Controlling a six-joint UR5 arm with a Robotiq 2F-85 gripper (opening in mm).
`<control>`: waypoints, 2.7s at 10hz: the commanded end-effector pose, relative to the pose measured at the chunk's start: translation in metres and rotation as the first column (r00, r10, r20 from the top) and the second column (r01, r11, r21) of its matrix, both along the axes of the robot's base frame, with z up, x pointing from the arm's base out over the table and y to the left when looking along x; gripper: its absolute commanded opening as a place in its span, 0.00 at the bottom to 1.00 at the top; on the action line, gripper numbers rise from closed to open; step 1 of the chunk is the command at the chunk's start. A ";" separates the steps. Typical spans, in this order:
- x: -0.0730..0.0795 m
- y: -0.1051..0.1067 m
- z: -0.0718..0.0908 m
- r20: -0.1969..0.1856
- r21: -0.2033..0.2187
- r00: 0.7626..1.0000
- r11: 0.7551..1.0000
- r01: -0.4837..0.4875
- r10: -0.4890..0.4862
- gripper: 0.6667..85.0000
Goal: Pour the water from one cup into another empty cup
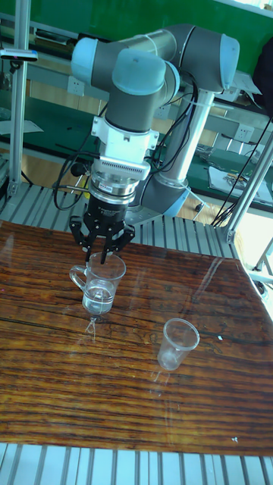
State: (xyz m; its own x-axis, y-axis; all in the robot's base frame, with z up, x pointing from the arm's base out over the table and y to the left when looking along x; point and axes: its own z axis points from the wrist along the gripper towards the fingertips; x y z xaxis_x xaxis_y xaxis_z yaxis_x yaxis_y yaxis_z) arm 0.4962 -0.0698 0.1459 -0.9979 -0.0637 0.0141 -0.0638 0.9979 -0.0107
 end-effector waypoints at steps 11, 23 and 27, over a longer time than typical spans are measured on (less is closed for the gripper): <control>-0.005 -0.011 -0.027 0.011 0.006 1.000 1.000 0.000 0.000 0.37; -0.017 -0.007 -0.030 -0.029 0.029 0.999 0.999 0.041 -0.040 0.31; -0.016 -0.004 -0.031 -0.025 0.048 0.999 0.998 0.041 -0.039 0.31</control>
